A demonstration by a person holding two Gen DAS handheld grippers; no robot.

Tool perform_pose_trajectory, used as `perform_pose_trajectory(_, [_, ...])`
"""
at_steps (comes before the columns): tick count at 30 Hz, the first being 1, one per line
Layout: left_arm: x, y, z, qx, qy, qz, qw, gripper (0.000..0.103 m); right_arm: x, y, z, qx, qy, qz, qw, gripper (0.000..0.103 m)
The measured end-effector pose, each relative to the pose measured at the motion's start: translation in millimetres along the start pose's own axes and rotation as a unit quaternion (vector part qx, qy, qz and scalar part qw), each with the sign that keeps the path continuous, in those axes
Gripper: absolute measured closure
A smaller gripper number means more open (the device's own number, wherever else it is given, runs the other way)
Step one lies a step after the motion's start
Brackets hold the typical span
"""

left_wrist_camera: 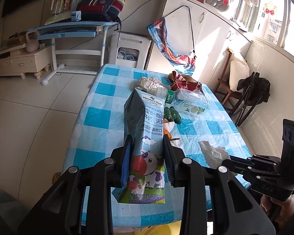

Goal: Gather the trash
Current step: 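Carry the milk carton with the left gripper over the yellow bucket, then open the left gripper to drop the carton into the bucket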

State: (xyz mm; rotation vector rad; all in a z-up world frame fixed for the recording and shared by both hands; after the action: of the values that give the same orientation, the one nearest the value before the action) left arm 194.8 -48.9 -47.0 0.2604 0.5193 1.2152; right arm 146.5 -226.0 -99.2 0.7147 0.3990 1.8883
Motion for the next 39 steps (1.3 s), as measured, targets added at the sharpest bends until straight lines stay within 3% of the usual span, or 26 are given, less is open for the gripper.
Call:
perform_pose_trajectory(6, [-6, 25, -25, 0.007, 0.006, -0.005, 0.9999, 0.074, 59, 18, -85, 0.093, 0.061, 0.044, 0.993, 0.09])
perform_pose_trajectory(13, [-16, 54, -64, 0.026, 0.005, -0.009, 0.9996, 0.074, 76, 15, -161, 0.195, 0.114, 0.04, 0.973, 0.088])
perform_pose_trajectory(15, [-18, 61, -75, 0.033, 0.006, -0.012, 0.9994, 0.074, 73, 15, -172, 0.215, 0.115, 0.034, 0.969, 0.064])
perform_pose_trajectory(16, [-19, 65, -80, 0.037, 0.005, -0.012, 0.9992, 0.074, 70, 16, -173, 0.215, 0.114, 0.028, 0.97, 0.061])
perform_pose_trajectory(19, [-24, 76, -97, 0.049, 0.004, -0.015, 0.9987, 0.074, 60, 24, -157, 0.179, 0.092, 0.008, 0.98, 0.06])
perform_pose_trajectory(21, [-30, 81, -110, 0.06, -0.002, -0.015, 0.9981, 0.073, 50, 32, -137, 0.141, 0.067, -0.004, 0.988, 0.049])
perform_pose_trajectory(25, [-45, 86, -139, 0.09, -0.017, -0.017, 0.9957, 0.073, 37, 49, -100, 0.05, 0.0, -0.022, 0.999, 0.04])
perform_pose_trajectory(29, [-63, 88, -169, 0.128, -0.041, -0.023, 0.9907, 0.073, 20, 65, -71, -0.024, -0.041, -0.029, 0.998, 0.036])
perform_pose_trajectory(34, [-78, 84, -210, 0.19, -0.081, -0.03, 0.9779, 0.073, 12, 74, -54, -0.058, -0.074, -0.037, 0.995, 0.035])
perform_pose_trajectory(37, [-81, 80, -223, 0.216, -0.099, -0.03, 0.9709, 0.063, 11, 74, -54, -0.063, -0.081, -0.042, 0.994, 0.035])
perform_pose_trajectory(39, [-82, 81, -222, 0.209, -0.109, -0.023, 0.9715, 0.049, 9, 74, -52, -0.069, -0.083, -0.043, 0.993, 0.034])
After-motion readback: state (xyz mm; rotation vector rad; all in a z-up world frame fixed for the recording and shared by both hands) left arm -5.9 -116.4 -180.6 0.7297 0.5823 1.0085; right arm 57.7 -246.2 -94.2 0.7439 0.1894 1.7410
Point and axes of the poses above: each gripper's, at about its wrist camera, not at the fingertips, and y roughly against the way its jaws point, x to its left, z to its top, the point moved 9 cm from there along -y, roughly the way its jaws point, and after that the axes turned 13 degrees about -x, right-handed, at the moved point
